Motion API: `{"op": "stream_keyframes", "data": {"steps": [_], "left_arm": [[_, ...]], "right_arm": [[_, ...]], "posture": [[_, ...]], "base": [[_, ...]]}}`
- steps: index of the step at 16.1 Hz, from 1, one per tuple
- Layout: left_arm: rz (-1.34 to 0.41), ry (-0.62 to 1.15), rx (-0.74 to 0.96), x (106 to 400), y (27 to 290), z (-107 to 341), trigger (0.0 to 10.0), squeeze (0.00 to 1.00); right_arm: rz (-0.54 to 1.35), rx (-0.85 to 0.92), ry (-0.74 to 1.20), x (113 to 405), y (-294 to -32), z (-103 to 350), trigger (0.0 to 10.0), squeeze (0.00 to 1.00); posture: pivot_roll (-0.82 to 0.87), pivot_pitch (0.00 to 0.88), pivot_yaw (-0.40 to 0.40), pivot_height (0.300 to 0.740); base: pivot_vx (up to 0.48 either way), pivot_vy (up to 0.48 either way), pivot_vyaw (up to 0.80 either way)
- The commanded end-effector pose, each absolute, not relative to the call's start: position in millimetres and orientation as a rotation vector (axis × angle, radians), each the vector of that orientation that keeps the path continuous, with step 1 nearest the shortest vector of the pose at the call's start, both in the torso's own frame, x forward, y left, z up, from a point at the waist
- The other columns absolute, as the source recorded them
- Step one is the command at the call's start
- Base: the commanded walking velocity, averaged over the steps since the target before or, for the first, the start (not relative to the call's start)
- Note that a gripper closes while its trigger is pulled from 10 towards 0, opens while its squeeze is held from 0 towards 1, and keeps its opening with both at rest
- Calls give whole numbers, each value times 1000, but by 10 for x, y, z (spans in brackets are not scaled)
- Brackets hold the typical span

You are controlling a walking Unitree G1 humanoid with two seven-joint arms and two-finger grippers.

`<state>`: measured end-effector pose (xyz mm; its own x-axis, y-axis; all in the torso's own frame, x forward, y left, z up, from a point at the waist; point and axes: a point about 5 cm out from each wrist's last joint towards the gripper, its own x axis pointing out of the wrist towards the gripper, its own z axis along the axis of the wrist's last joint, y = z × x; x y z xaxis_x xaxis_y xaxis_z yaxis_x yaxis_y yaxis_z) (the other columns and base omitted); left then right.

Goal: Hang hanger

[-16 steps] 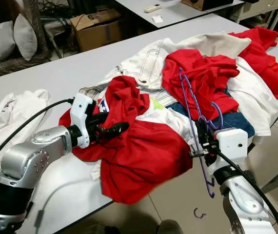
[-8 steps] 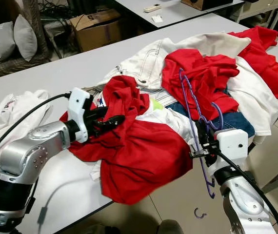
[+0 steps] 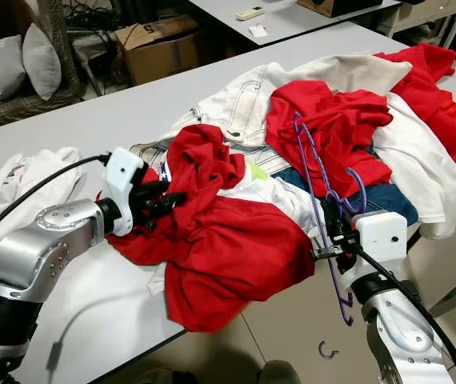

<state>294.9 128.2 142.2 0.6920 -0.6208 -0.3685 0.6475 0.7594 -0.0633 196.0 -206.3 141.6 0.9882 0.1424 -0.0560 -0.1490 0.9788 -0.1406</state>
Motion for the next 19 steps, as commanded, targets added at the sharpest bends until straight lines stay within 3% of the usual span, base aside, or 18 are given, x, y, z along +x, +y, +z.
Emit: {"op": "stream_keyframes", "data": {"steps": [1,13,16,17,19], "left_arm": [[-716,378,104,2969,1282,1459,0,0],[-622,292,91,3108,1405,1603,0,0],[-469,101,143,3362,1747,1990,0,0],[-345,-69,237,3500,1991,2395,0,0],[-292,-204,300,3548,2073,2744,0,0]], "right_arm": [[143,-162,26,1969,-2078,1457,10000,0],[140,-166,21,1982,-2078,1464,10000,0],[144,-168,5,2024,-2076,1487,10000,0],[151,-166,-3,2047,-2072,1494,10000,0],[157,-163,-9,2066,-2059,1498,10000,0]], "posture": [[-237,0,119,740],[-239,0,122,740],[-226,0,118,740],[-216,0,114,740],[-213,0,118,740]], "base": [[0,0,0],[0,0,0],[0,0,0],[0,0,0],[0,0,0]]}}
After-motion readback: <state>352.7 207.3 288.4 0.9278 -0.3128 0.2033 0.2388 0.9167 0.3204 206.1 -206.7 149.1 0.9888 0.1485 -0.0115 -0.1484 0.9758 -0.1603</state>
